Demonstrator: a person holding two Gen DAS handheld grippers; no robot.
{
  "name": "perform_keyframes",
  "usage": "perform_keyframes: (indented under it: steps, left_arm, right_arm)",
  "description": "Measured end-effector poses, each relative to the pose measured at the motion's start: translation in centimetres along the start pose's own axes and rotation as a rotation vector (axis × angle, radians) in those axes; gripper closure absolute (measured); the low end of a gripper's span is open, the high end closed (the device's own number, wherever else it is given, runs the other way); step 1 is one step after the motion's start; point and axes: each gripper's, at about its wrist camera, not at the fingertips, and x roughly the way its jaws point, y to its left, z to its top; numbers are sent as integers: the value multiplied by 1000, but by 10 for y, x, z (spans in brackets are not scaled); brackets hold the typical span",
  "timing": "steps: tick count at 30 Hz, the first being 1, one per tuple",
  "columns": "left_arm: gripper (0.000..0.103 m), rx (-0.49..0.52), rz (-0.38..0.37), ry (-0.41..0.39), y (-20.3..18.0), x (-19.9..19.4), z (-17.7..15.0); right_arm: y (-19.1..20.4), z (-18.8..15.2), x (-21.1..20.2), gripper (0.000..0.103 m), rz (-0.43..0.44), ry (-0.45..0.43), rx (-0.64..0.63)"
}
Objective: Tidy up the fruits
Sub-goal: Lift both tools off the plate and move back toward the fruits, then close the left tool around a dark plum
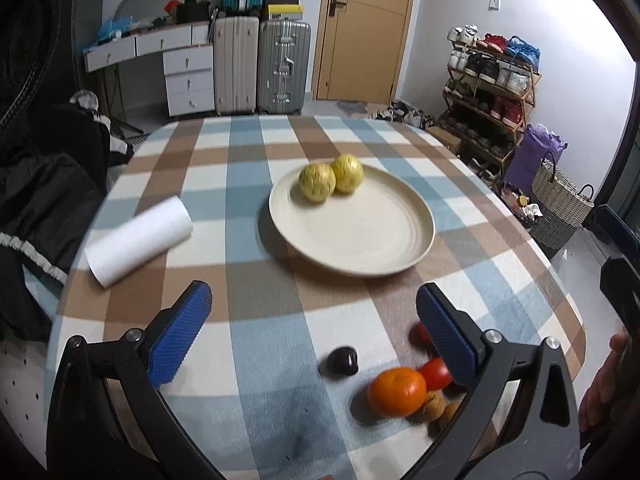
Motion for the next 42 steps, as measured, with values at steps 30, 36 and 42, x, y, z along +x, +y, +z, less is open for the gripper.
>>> perform_keyframes:
  steps: [30, 36, 42]
  left_arm:
    - [27, -111, -213, 279, 24, 71, -34]
    - [50, -118, -237, 300, 24, 73, -34]
    - [75, -101, -259, 324, 19, 73, -36]
  right_arm:
    - [-27, -46, 27, 0, 17, 110, 152]
    - [-27, -48, 28, 0, 23, 113, 159]
    - [-27, -49, 27, 0, 21, 111, 160]
